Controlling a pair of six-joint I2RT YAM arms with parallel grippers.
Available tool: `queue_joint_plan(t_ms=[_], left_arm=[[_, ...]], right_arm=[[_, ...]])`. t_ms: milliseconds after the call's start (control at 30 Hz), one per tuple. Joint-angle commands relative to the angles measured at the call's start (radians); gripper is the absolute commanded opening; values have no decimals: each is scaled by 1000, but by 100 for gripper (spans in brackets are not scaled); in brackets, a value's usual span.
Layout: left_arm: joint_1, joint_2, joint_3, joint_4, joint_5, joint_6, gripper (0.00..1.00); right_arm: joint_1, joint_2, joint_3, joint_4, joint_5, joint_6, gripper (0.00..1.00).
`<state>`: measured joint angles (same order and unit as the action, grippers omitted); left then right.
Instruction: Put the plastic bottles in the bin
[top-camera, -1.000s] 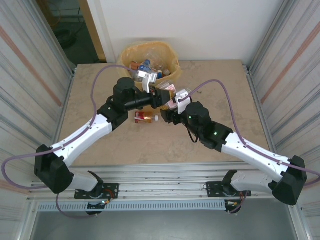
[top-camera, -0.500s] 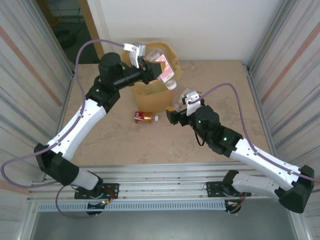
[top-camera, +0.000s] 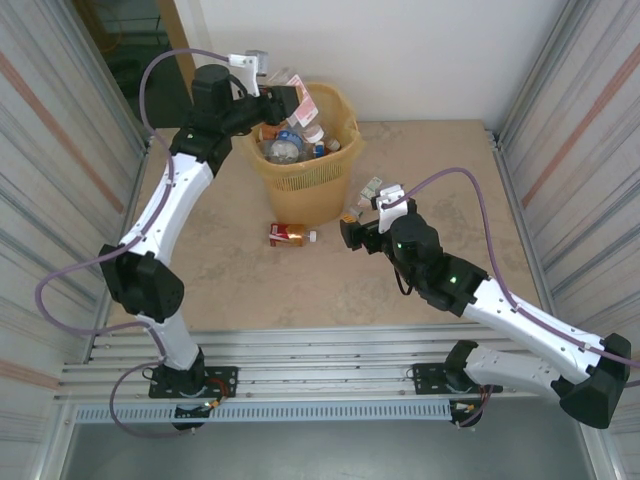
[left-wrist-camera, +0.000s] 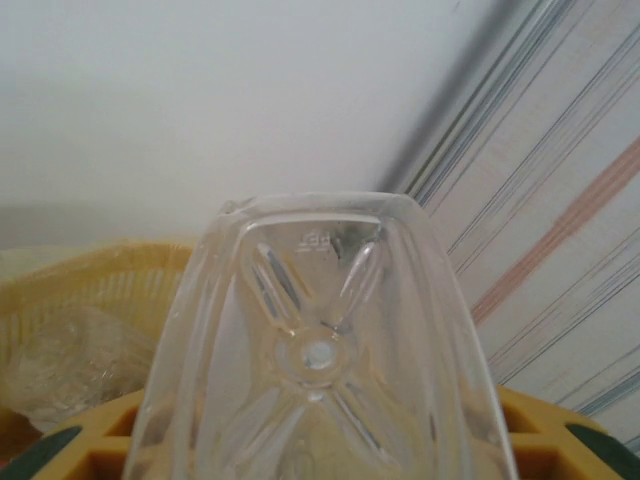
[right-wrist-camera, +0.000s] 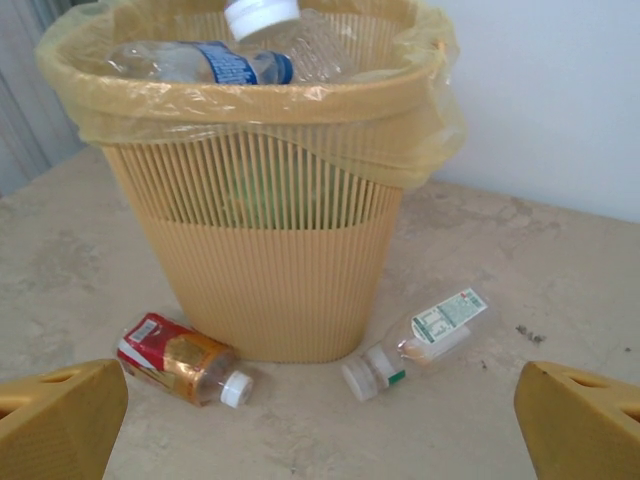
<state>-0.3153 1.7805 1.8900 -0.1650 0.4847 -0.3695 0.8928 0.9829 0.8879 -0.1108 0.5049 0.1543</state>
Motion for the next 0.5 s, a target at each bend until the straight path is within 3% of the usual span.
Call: queue_joint_plan(t_ms=[0,467], left_arm=[[2,23,52,-50,44,-4,4],[4,74,52,-183,66,35,17]], right_arm=[[7,-18,-8,-15,54,38,98],[-12,-7,-12,-35,79,81,98]])
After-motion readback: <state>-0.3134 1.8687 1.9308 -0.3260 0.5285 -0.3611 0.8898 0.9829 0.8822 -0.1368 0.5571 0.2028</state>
